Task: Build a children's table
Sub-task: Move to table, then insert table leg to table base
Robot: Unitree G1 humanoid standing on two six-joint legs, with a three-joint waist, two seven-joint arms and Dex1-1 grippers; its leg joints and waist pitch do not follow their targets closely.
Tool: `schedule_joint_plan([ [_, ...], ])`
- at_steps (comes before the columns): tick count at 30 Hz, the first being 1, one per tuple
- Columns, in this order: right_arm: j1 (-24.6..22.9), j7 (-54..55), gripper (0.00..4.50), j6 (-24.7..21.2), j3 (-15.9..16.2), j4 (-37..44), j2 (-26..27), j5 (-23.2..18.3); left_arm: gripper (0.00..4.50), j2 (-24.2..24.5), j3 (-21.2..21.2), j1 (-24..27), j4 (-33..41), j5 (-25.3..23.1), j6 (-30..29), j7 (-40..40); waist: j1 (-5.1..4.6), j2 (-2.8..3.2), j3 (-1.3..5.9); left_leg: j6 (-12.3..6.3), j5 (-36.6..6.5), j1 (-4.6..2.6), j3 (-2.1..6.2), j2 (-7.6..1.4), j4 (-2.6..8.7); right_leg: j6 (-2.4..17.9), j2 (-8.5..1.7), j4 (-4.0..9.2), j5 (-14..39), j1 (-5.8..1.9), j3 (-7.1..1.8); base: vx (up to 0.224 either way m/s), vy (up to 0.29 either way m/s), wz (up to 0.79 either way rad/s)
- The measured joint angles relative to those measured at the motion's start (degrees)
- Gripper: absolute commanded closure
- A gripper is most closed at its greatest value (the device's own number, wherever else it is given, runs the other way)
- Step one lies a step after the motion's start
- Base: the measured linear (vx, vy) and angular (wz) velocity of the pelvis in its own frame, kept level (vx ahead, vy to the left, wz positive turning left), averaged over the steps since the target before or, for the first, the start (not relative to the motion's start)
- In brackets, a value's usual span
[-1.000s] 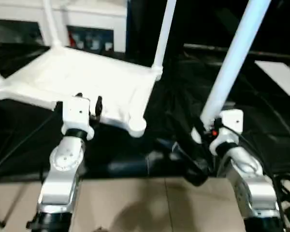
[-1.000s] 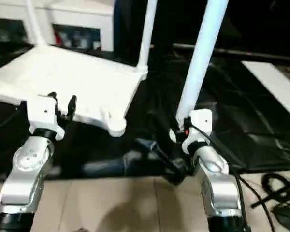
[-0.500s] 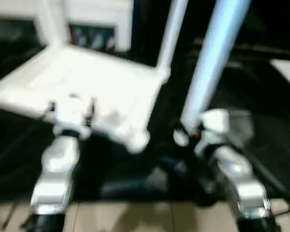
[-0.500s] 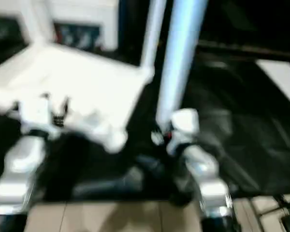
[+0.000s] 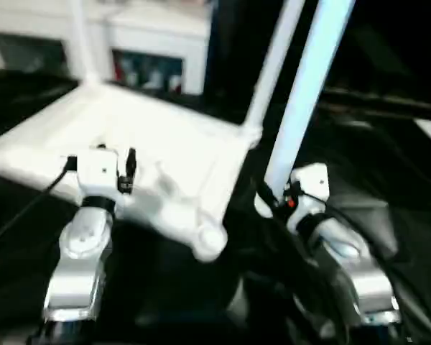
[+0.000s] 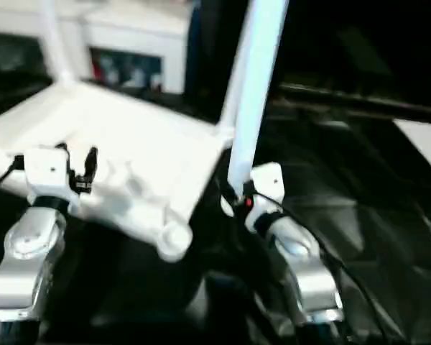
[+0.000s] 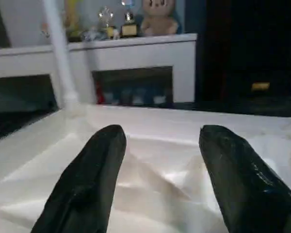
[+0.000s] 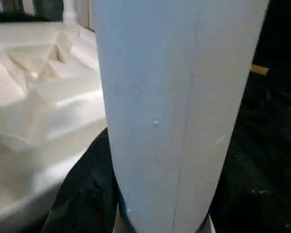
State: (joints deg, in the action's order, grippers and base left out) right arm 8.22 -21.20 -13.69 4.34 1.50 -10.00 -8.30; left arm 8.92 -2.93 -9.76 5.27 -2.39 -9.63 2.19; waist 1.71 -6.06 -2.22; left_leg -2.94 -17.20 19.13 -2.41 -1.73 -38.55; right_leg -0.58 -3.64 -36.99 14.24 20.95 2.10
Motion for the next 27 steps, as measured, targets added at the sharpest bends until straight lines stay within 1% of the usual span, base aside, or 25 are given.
schedule_joint_plan([
  [1,0.0,0.04,2.57,0.02,-0.31,-0.16,0.16,-0.02,1.59,-0.03,0.54,0.06,0.06,0.01,0.01,0.03,0.57,0.5,-0.22,-0.81,-0.51,0.8,-0.49,-1.01,-2.77,0.13,-0.31,0.58,0.07,-0.94,1.31,0.085,-0.041,0.54],
  [2,0.0,0.06,2.57,0.11,-0.81,-0.11,0.83,-0.62,1.59,0.3,0.31,0.17,0.06,0.13,0.02,0.1,1.23,0.86,-0.42,-0.03,-0.4,1.05,-1.19,-2.46,-3.76,0.22,-0.57,1.28,0.27,-2.08,1.97,0.107,0.019,0.28],
  [3,0.08,0.07,2.57,0.1,-1.3,0.17,1.23,-1.51,1.59,0.58,0.05,0.19,0.23,0.31,0.08,0.24,1.75,1.29,-0.32,0.46,-0.1,0.9,-1.23,-3.61,-2.54,0.06,-0.35,1.42,0.57,-2.49,1.95,0.107,0.019,0.28],
  [4,0.18,0.12,2.57,0.11,-1.71,0.41,1.59,-2.24,1.59,0.75,-0.15,0.2,0.4,0.51,0.13,0.7,2.28,2.65,-0.23,2.25,0.57,0.78,-1.28,-5.39,0.17,0.34,0.58,1.68,0.59,-2.96,2.17,0.109,0.059,0.25],
  [5,0.17,-0.01,2.57,0.16,-1.5,0.41,1.79,-2.6,1.59,1.87,-0.22,0.48,0.58,1.57,0.29,2.73,2.54,2.56,-0.23,5.06,0.97,0.34,-2.33,-6.06,0.51,0.59,0.38,1.59,1.06,-3.03,2.02,0.158,0.088,0.28],
  [6,0.44,-0.21,2.57,0.19,-1.01,0.41,1.94,-2.63,1.59,2.64,-0.5,1.21,0.77,2.68,0.67,4.59,2.67,2.47,-0.12,4.91,1.16,0.22,-2.32,-5.8,0.69,1.72,0.34,0.47,1.08,-2.12,1.85,0.158,0.088,0.28],
  [7,0.64,-0.6,2.57,0.31,-0.53,0.71,2.05,-2.86,1.59,3.72,-1.0,2.2,0.75,3.92,1.27,6.78,2.64,2.27,-0.03,4.55,0.97,0.22,-2.25,-5.52,0.47,2.15,0.19,-1.69,0.65,-0.91,1.48,0.15,0.087,0.11],
  [8,0.24,-0.99,2.57,0.45,-0.74,1.26,1.82,-3.5,1.59,5.24,-0.84,3.07,0.77,5.58,2.28,10.42,3.1,1.75,0.24,4.42,0.88,0.28,-2.25,-4.86,0.33,0.62,0.06,-1.71,-0.74,0.52,0.48,0.017,0.066,-0.02],
  [9,0.18,-1.78,2.57,0.32,-1.27,1.66,1.38,-4.51,1.59,6.44,-0.28,3.25,0.81,6.96,2.77,13.77,3.27,1.0,0.43,4.41,0.85,0.56,-2.32,-3.97,0.22,-0.66,-0.52,0.13,-1.55,1.33,-0.48,0.017,0.066,-0.02],
  [10,0.09,-2.68,2.57,0.22,-2.04,2.25,0.84,-5.53,1.59,7.63,1.02,3.39,0.82,8.01,2.97,17.2,3.21,0.57,0.5,4.36,0.78,0.95,-2.67,-3.29,0.1,-2.14,-0.95,0.47,-1.92,2.05,-1.52,-0.062,0.033,0.07],
  [11,-0.16,-3.24,2.57,0.14,-2.85,2.56,0.44,-6.16,1.59,8.27,2.3,3.59,0.83,8.92,3.03,19.8,3.17,0.38,0.47,4.39,0.82,0.94,-3.0,-3.06,0.37,-2.23,-1.18,0.14,-1.95,2.13,-2.01,0.0,0.0,0.0],
  [12,-0.67,-4.64,2.57,-0.71,-3.95,2.82,-0.02,-7.9,1.59,10.39,4.88,3.77,1.04,10.26,2.81,25.09,3.29,0.34,0.43,4.62,1.02,0.89,-3.15,-3.15,0.74,-2.13,-1.17,0.21,-1.99,2.15,-2.11,0.0,0.0,0.0],
  [13,-1.03,-6.09,2.57,-1.74,-4.64,2.97,-0.61,-9.58,1.42,12.69,6.94,3.73,1.12,11.55,2.24,29.92,3.29,0.33,0.41,4.68,1.16,0.87,-3.15,-3.27,0.95,-1.77,-1.13,0.36,-1.96,2.12,-1.99,0.0,0.0,0.0],
  [14,-1.48,-8.06,2.57,-2.88,-5.41,3.1,-1.9,-11.59,1.25,15.45,8.93,3.5,1.1,12.85,1.24,35.53,3.19,0.49,0.3,4.74,1.2,0.83,-3.23,-3.56,1.06,-1.25,-1.04,0.5,-1.95,2.01,-1.82,-0.062,-0.046,0.02],
  [16,-1.83,-10.3,2.57,-4.32,-6.6,3.29,-3.68,-13.53,1.25,17.39,10.02,2.36,0.51,14.04,0.51,41.24,2.9,0.9,-0.01,4.87,1.29,0.79,-3.82,-4.36,1.05,-0.66,-0.97,0.71,-2.35,1.79,-1.36,-0.068,-0.043,0.03],
  [17,-1.79,-11.05,2.57,-4.71,-6.73,3.42,-4.26,-14.03,1.25,17.85,10.21,1.69,0.44,14.08,0.28,42.87,2.68,1.03,-0.1,5.17,1.41,0.77,-4.31,-4.82,1.08,-0.39,-0.89,0.74,-2.52,1.77,-1.26,-0.082,-0.038,0.06],
  [19,-1.76,-13.31,2.57,-5.03,-6.83,3.46,-5.19,-14.88,1.25,19.26,11.82,-1.48,-1.22,14.02,0.54,47.45,2.24,1.3,-0.28,5.61,1.85,0.72,-5.08,-5.7,1.15,-0.17,-0.73,0.72,-2.73,1.67,-1.09,-0.083,-0.043,0.06],
  [21,-1.4,-15.93,2.57,-5.05,-6.51,3.31,-7.74,-15.14,1.25,21.74,14.77,-6.1,-5.17,13.36,2.04,53.76,2.17,1.5,-0.42,5.83,2.19,0.52,-5.91,-6.22,1.63,-0.15,-0.72,0.75,-2.78,1.68,-1.06,-0.078,-0.051,0.08],
  [22,-1.3,-16.56,2.57,-4.95,-6.52,3.31,-8.3,-15.13,1.25,22.32,15.19,-6.9,-6.04,13.15,2.48,55.3,2.07,1.56,-0.45,5.93,2.38,0.36,-6.13,-6.26,1.96,-0.2,-0.73,0.78,-2.75,1.66,-1.15,-0.065,-0.045,0.06],
  [23,-1.27,-17.71,2.57,-4.81,-6.5,2.86,-9.3,-15.04,1.25,23.56,17.6,-9.65,-9.04,11.81,3.85,58.59,2.06,1.56,-0.48,6.08,2.68,0.19,-6.22,-6.31,2.21,-0.25,-0.73,0.78,-2.77,1.6,-1.16,-0.052,-0.041,0.04],
  [25,-1.26,-19.05,2.57,-4.82,-6.37,2.66,-10.11,-15.01,1.25,24.67,19.88,-12.83,-13.24,9.39,6.26,61.92,2.08,1.6,-0.5,6.31,2.96,0.03,-6.26,-6.36,2.59,-0.26,-0.69,0.78,-2.78,1.61,-1.15,-0.026,-0.02,0.02],
  [26,-1.19,-19.73,2.57,-4.83,-6.11,2.66,-10.49,-15.03,1.54,24.98,20.71,-14.22,-15.47,8.12,7.66,63.36,2.06,1.62,-0.49,6.35,3.26,-0.03,-6.26,-6.36,2.87,-0.26,-0.68,0.78,-2.79,1.62,-1.13,0.0,0.0,0.0],
  [27,-1.19,-20.26,2.57,-4.87,-6.09,2.62,-10.8,-15.05,1.61,25.03,21.55,-15.51,-17.53,7.0,9.04,64.57,2.06,1.62,-0.49,6.33,3.55,-0.03,-6.26,-6.38,2.99,-0.24,-0.67,0.77,-2.85,1.66,-1.09,0.0,0.0,0.0],
])
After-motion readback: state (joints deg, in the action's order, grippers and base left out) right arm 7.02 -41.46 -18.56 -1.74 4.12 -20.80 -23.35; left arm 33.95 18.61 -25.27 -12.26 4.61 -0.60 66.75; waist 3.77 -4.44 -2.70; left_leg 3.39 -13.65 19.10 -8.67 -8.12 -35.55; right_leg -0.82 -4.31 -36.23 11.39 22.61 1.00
